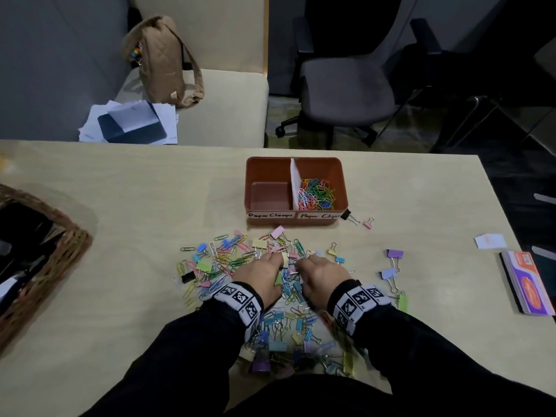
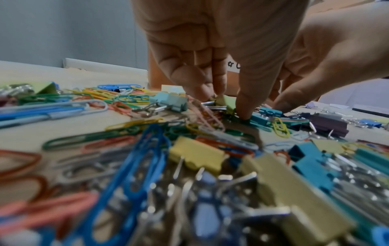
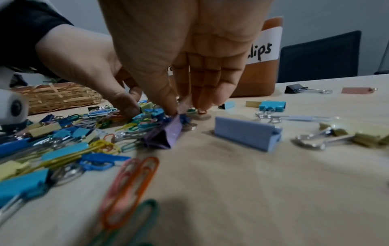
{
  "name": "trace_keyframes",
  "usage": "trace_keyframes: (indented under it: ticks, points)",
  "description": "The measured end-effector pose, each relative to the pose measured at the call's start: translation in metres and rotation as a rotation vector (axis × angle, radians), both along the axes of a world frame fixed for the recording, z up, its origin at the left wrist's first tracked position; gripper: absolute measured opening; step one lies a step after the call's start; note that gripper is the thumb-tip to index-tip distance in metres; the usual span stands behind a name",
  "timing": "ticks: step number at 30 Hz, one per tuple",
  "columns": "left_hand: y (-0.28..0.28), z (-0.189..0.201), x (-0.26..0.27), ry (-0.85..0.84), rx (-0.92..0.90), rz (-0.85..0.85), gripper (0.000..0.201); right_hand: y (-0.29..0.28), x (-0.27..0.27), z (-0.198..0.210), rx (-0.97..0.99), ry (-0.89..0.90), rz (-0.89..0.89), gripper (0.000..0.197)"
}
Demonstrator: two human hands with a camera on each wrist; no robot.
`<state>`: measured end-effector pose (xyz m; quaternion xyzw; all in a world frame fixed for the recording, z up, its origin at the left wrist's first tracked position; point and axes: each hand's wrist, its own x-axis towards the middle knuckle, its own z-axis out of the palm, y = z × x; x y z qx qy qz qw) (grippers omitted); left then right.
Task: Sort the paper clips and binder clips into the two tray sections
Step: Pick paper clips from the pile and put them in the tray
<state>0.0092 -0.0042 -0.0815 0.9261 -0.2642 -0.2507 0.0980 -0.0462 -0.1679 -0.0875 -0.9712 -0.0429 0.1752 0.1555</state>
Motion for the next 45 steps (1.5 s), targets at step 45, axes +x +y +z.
trace_keyframes:
  ticks: [45]
  points:
    - [-0.034,-0.004,0.019,0.001,-0.083,0.131,0.007,-0.063,-0.018,0.013,0.071,0.202,-0.534,0.017]
